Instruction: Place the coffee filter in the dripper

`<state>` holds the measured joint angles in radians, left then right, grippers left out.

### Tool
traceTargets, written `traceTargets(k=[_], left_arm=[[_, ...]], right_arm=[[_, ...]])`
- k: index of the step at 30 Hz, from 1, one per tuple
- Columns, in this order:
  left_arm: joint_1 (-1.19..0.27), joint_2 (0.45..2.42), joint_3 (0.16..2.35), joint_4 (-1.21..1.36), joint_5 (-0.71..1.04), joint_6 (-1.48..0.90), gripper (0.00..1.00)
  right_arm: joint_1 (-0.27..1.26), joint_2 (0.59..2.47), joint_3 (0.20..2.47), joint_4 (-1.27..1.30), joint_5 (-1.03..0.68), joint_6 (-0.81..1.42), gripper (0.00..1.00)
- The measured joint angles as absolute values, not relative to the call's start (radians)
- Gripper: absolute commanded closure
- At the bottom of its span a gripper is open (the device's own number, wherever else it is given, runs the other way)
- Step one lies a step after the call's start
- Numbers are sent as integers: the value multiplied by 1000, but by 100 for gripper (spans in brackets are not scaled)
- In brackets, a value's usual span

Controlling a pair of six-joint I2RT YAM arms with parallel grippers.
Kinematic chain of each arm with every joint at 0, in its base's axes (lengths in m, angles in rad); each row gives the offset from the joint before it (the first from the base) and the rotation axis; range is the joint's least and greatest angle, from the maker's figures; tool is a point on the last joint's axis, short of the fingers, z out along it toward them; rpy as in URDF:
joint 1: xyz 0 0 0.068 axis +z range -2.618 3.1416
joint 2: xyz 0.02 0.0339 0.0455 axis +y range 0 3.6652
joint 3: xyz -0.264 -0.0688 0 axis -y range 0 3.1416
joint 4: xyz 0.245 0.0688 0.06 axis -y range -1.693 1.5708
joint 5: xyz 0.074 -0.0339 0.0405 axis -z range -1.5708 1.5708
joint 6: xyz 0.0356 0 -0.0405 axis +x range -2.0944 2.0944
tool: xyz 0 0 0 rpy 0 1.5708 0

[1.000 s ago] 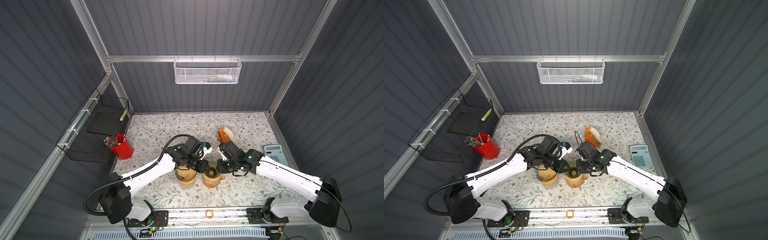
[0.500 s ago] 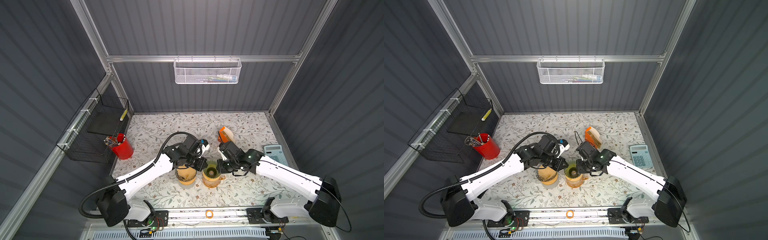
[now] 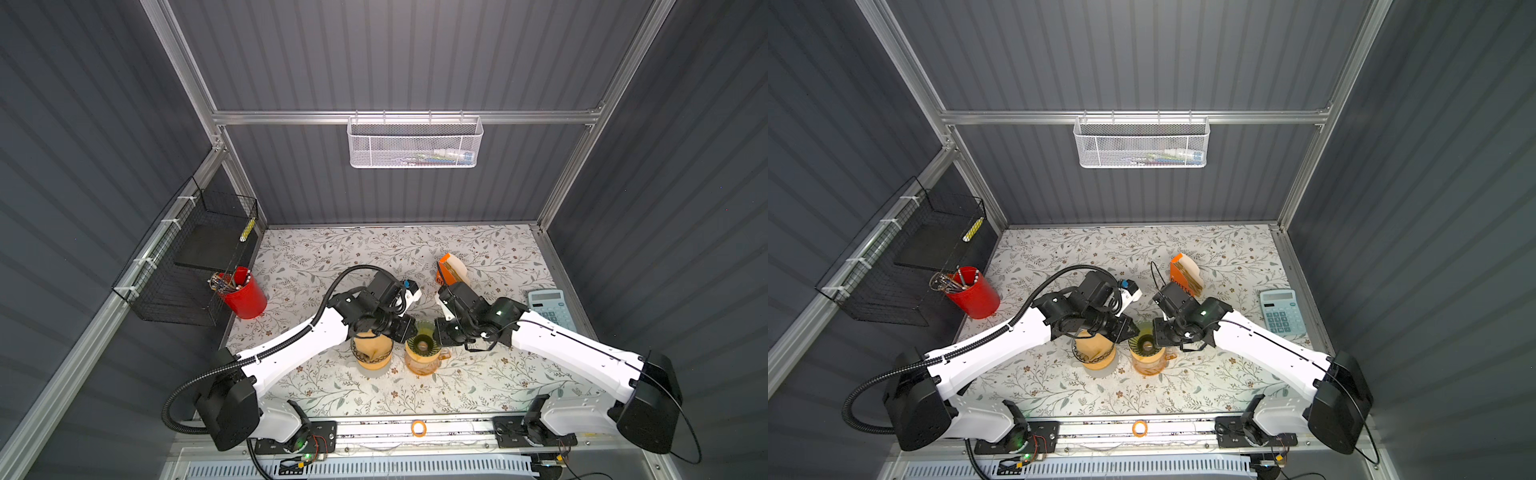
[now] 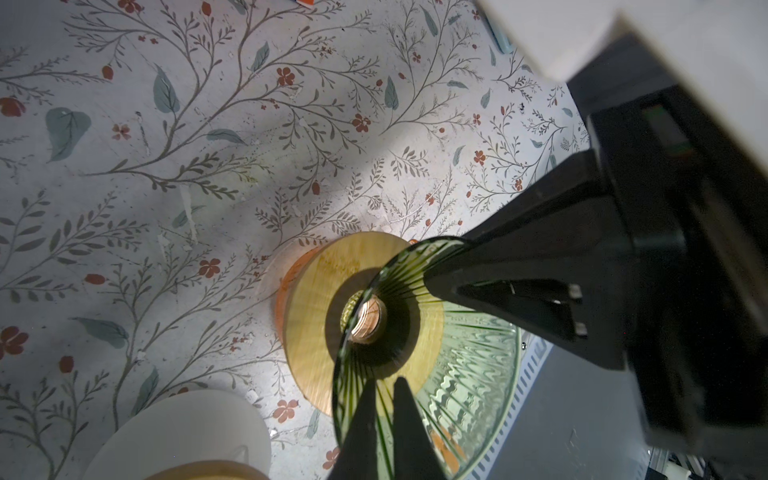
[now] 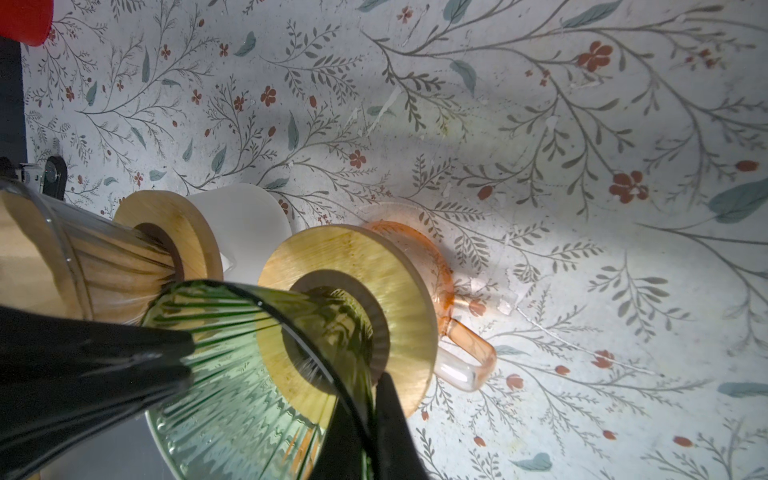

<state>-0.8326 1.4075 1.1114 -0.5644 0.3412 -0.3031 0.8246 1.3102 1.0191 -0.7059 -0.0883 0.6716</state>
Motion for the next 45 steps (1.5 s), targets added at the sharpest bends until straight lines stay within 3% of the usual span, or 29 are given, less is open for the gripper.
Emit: traceTargets(k=[33, 45], left_arm=[[-833, 1436, 1091, -508, 359, -304, 89], [-832, 1393, 1122, -597, 300, -310, 88]], right_arm=[[799, 1345, 1022, -695, -124, 670, 100], [798, 1332, 1023, -713, -120, 670, 100]])
